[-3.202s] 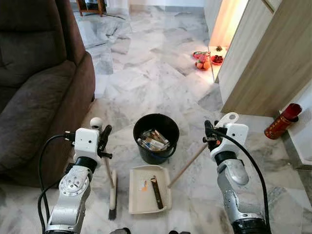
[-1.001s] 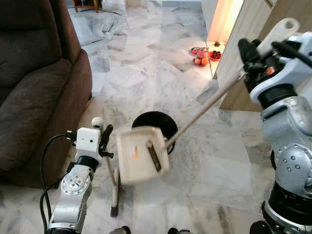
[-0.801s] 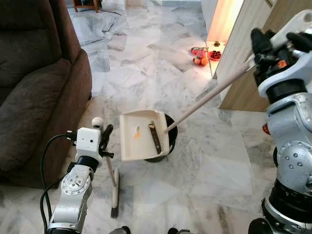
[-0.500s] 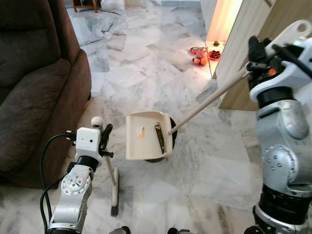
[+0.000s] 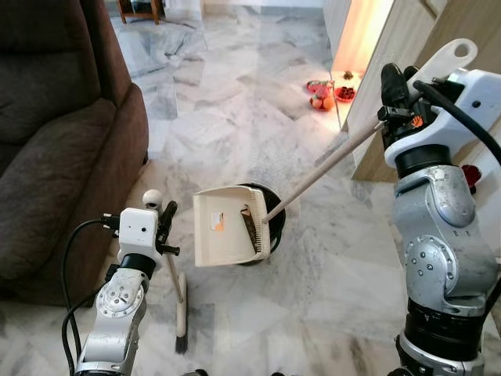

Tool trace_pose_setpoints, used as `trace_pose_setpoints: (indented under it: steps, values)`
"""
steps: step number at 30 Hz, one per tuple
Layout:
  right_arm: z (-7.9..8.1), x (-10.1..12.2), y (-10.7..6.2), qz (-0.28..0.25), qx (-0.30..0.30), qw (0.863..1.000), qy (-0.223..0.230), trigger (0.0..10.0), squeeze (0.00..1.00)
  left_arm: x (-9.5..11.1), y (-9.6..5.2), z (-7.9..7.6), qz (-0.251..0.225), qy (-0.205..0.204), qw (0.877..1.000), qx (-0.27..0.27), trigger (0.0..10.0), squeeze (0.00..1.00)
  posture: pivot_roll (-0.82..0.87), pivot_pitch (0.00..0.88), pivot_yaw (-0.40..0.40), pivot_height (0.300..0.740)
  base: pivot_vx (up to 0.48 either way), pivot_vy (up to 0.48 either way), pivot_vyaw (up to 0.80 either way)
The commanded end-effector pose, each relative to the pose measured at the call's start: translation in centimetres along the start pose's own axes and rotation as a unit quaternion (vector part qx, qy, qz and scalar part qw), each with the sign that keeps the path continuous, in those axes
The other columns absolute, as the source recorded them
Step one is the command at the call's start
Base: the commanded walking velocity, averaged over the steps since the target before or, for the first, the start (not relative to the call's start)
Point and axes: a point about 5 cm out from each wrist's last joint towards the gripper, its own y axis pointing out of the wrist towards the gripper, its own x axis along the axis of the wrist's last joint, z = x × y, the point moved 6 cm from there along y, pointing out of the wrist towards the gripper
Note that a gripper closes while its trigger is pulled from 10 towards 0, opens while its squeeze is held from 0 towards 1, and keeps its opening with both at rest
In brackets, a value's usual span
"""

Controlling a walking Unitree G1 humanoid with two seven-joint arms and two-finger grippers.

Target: Sweep floor

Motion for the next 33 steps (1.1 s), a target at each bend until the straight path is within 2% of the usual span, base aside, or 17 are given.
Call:
trace_pose_setpoints:
  steps: [1,15,20,27,33]
  values:
    - [0.7,1.4,0.0,-0.033,0.012,0.999,0.007,10.0,0.0,1.4,0.0,0.4,-0.029,0.009,0.999,0.009,10.0,0.0,0.12,0.173,-0.025,0.74,0.326,0.0,0.0]
    - [0.8,2.2,0.1,-0.052,0.012,0.998,0.016,10.0,0.0,1.6,0.0,0.6,-0.033,0.011,0.999,0.013,10.0,0.0,0.12,0.174,-0.026,0.74,0.329,0.0,0.0]
    - [0.7,3.7,0.1,-0.089,0.006,0.996,0.025,10.0,0.0,1.7,0.0,0.7,-0.036,0.011,0.999,0.015,10.0,0.0,0.12,0.174,-0.027,0.74,0.329,0.0,0.0]
    - [0.8,3.4,0.0,-0.086,0.009,0.996,0.019,10.0,0.0,1.8,0.0,0.6,-0.037,0.01,0.999,0.014,10.0,0.0,0.12,0.173,-0.028,0.74,0.32,0.0,0.0]
    - [1.5,2.7,-0.1,-0.081,0.017,0.996,0.022,10.0,0.0,1.7,-0.1,0.4,-0.039,0.006,0.999,0.01,10.0,0.0,0.12,0.175,-0.028,0.74,0.0,0.0,0.0]
